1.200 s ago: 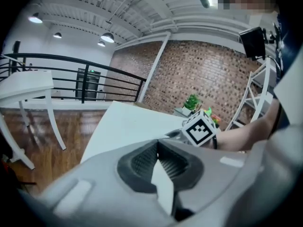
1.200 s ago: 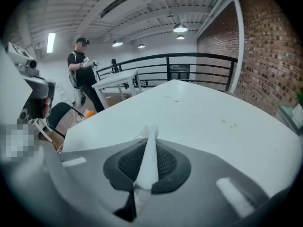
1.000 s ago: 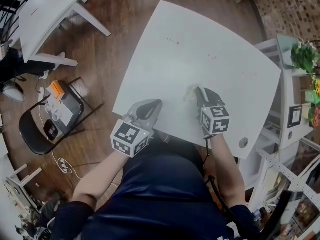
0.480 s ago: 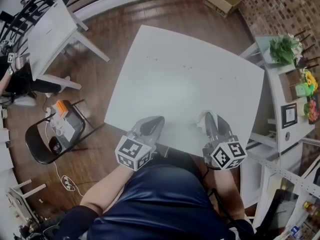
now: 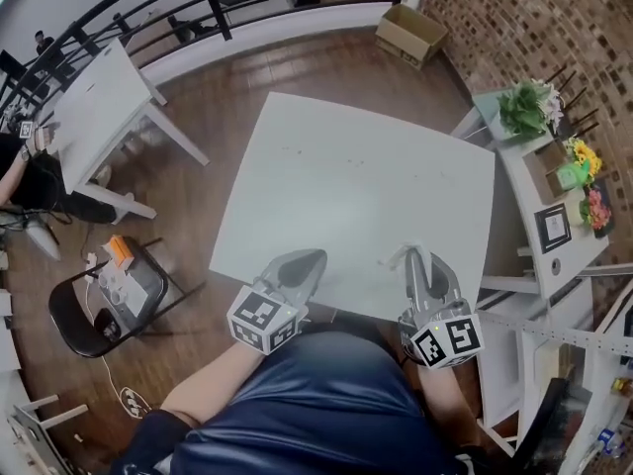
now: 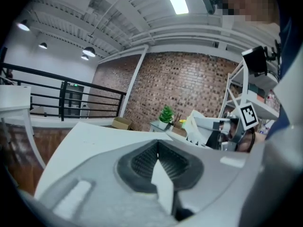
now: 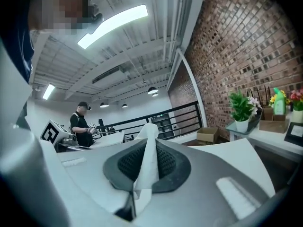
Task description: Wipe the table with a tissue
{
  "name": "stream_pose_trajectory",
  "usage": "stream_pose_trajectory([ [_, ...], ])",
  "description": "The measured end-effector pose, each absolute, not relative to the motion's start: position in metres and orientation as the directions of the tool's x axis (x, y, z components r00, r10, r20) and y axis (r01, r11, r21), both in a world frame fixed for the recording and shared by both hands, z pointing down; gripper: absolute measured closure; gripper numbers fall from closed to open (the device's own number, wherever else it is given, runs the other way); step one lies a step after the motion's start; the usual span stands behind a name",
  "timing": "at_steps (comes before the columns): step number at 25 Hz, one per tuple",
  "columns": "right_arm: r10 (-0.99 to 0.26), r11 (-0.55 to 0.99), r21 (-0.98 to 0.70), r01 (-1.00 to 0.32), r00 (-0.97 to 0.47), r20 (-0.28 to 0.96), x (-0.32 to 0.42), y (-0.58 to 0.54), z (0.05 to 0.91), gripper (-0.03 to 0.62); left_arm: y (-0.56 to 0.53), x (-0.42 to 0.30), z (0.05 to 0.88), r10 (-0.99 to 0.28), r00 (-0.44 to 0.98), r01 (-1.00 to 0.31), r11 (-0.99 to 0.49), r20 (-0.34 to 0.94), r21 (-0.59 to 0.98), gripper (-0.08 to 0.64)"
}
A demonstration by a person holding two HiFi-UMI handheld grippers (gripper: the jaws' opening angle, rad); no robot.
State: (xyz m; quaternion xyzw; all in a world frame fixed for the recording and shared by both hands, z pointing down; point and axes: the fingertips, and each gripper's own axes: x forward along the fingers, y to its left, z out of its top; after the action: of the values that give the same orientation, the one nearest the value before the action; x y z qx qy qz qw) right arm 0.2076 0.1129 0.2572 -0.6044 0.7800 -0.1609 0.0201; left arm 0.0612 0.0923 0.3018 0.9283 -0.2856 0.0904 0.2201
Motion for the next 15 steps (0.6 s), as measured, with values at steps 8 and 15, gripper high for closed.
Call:
stream_pose_trajectory([
  [8,-0.971,0.186,-0.175,-0.967,-0.208,0.117,0.176,0.116,0.229,0.58,0.083,0.041,0.271,-0.437,0.879,-0.477,-0.813,0.191,0.333,0.557],
  [15,-0.975,0.179,-0.167,-0.97,-0.198,0.103,0.164,0.114,0.22,0.58,0.084,0.032,0.242,-0.424,0.899,-0.435,-0.842,0.108,0.318,0.557],
])
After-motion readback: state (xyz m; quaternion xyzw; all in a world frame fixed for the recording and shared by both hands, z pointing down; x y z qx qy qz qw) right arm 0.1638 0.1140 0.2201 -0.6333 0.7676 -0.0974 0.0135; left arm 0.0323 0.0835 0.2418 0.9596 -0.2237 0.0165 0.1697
